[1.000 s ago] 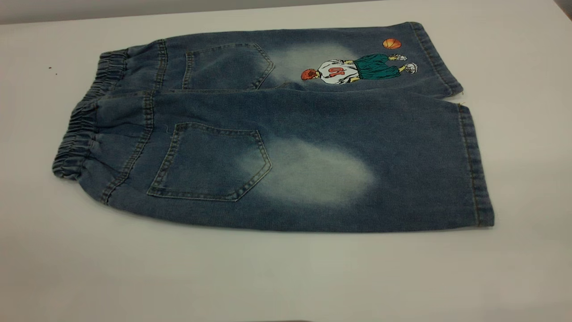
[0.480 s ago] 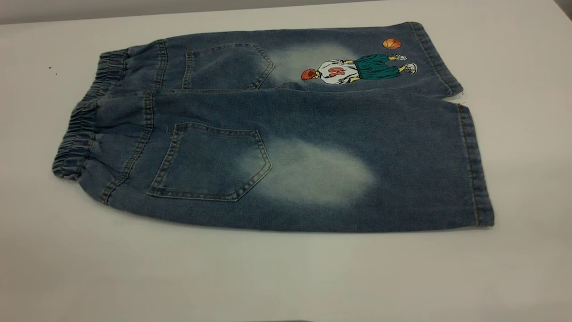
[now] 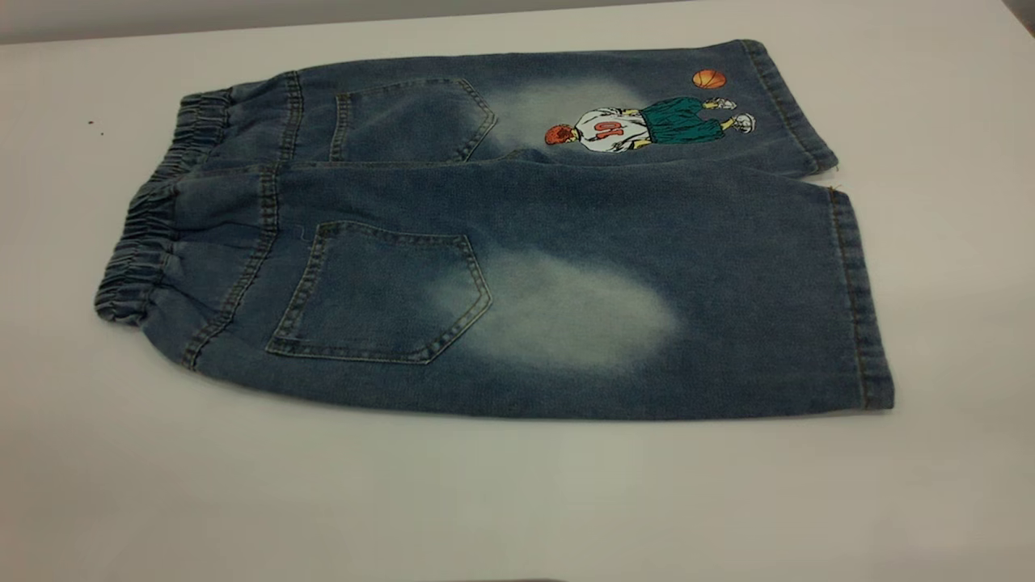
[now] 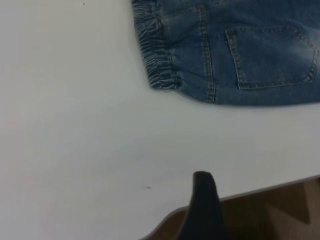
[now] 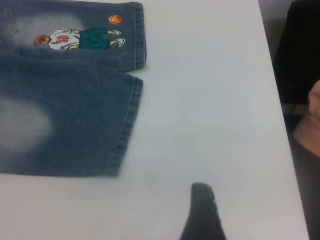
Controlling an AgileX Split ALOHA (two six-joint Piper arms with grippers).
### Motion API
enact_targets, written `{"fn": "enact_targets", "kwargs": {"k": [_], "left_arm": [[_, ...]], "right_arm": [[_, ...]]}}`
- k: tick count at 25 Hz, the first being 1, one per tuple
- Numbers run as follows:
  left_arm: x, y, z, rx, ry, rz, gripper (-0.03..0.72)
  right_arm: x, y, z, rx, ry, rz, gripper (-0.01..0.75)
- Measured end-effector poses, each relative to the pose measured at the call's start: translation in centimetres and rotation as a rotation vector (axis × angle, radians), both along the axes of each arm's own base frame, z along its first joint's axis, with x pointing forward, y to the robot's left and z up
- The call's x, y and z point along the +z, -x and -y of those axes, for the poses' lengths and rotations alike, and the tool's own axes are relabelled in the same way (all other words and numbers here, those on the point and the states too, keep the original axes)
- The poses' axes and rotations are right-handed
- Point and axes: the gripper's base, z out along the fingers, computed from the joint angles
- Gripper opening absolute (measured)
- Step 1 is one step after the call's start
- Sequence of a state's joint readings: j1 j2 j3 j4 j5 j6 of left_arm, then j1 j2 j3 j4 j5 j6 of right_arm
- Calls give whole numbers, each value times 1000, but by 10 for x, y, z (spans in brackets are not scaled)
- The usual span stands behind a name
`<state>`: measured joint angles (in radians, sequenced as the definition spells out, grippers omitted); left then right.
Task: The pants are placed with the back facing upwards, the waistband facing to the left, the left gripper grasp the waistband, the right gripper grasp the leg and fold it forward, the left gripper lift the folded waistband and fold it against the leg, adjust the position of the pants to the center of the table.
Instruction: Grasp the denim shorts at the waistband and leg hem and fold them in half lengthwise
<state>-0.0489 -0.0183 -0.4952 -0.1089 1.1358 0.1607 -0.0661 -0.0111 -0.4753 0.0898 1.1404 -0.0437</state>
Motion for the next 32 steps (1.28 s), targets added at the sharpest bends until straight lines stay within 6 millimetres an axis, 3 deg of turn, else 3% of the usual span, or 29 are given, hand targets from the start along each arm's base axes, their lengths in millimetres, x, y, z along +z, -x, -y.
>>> {"fn": "enact_targets", "kwargs": {"k": [8, 12, 17, 20, 24, 28, 32], "left_arm": [[0, 0, 0, 3, 5, -1, 512], [0, 0, 0, 61, 99, -17, 512], [7, -4, -7, 243, 237, -59, 512], [14, -25, -12, 348, 256, -153, 512], [14, -74, -12, 405, 227, -297, 512], [1, -130, -8, 408, 212, -376, 512], [-23, -178, -5, 421, 222, -424, 512]], "right_arm": [[0, 0, 0, 0, 0, 0, 443], [0, 0, 0, -2, -11, 0, 449], [2, -5, -1, -30, -70, -6, 540], [9, -15, 0, -40, -85, -42, 596], [29, -36, 0, -38, -112, -62, 603], [48, -61, 0, -35, -133, -79, 594], [49, -85, 2, -43, -141, -138, 593]]}}
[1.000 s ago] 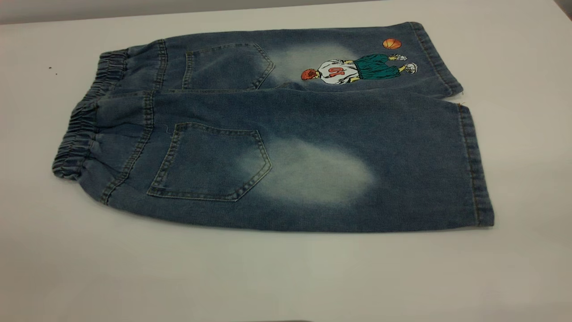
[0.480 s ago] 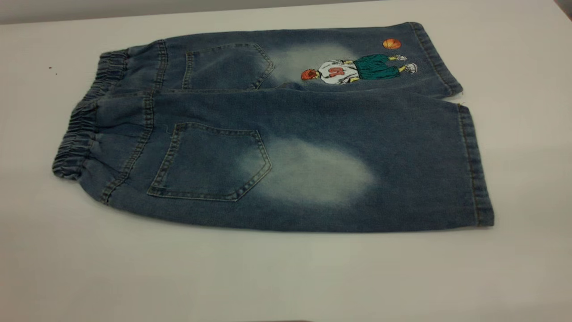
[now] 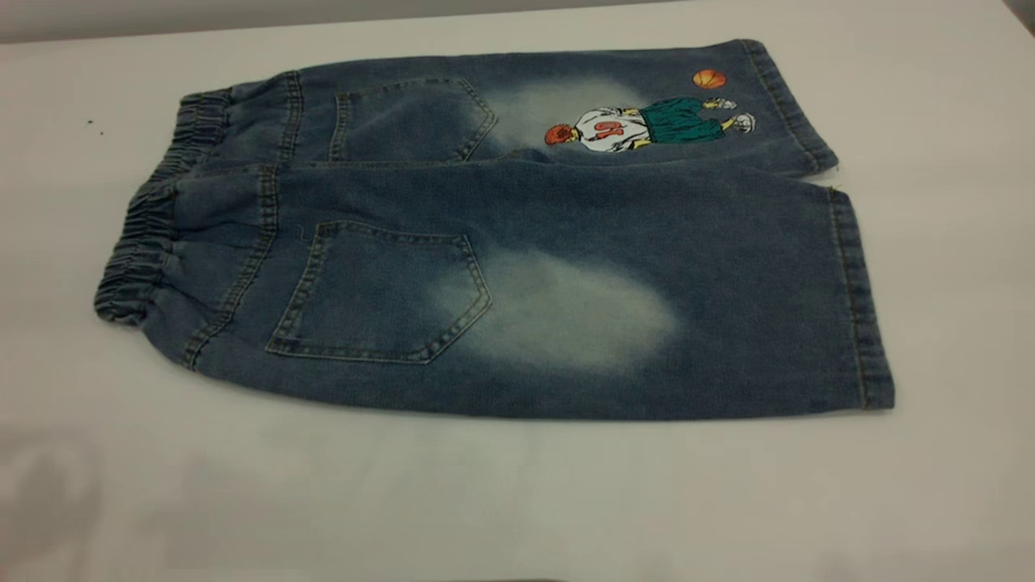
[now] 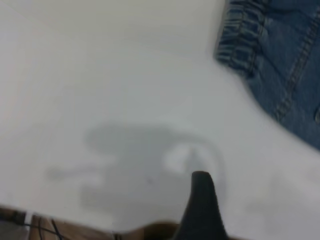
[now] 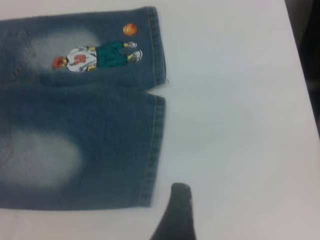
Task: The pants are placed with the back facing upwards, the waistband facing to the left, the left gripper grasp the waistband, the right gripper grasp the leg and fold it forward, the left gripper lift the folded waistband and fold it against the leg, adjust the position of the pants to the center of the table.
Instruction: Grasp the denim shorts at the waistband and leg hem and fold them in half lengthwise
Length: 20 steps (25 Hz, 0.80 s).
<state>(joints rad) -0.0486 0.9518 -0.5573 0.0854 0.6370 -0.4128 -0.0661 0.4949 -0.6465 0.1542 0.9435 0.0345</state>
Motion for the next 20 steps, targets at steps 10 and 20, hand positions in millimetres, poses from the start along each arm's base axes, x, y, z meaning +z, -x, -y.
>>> {"fn": "enact_targets", "kwargs": {"k": [10, 20], "left_arm": [[-58, -83, -1, -43, -68, -167, 512], [-104, -134, -15, -19, -69, -236, 512]], "right_arm": [[-3, -17, 1, -4, -1, -27, 593], [-3, -17, 1, -4, -3, -23, 593]]}}
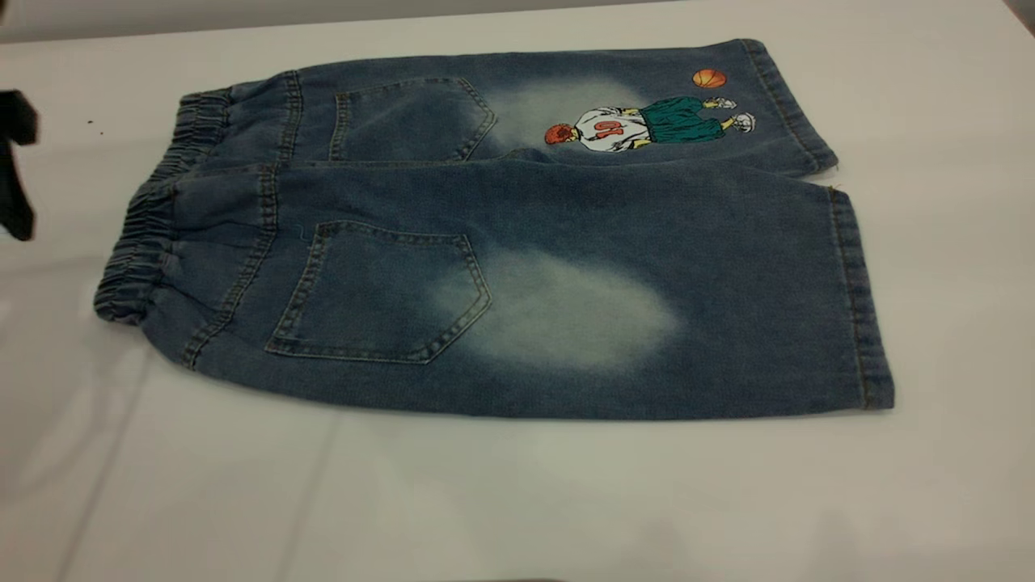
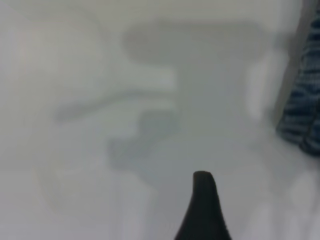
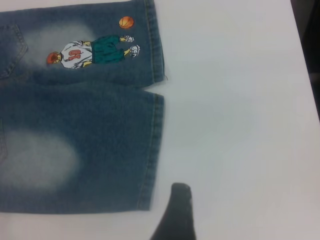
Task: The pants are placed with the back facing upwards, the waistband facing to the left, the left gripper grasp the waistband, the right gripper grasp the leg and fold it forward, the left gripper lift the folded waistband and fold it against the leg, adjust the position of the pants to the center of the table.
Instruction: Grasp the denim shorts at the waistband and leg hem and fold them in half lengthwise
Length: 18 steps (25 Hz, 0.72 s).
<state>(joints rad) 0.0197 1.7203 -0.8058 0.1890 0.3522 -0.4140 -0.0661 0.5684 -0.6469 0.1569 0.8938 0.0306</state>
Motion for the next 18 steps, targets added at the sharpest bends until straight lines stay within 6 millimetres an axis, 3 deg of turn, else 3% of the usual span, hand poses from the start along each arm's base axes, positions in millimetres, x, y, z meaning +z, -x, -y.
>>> {"fn": "enact_targets", "kwargs": {"k": [9, 18], "left_arm": [[-38, -12, 2, 6, 22, -62, 512], [-57, -18, 7, 3, 43, -49, 512]], "right_arm": [[0, 0, 0, 0, 0, 1, 593], [0, 0, 0, 0, 0, 1, 593]]}}
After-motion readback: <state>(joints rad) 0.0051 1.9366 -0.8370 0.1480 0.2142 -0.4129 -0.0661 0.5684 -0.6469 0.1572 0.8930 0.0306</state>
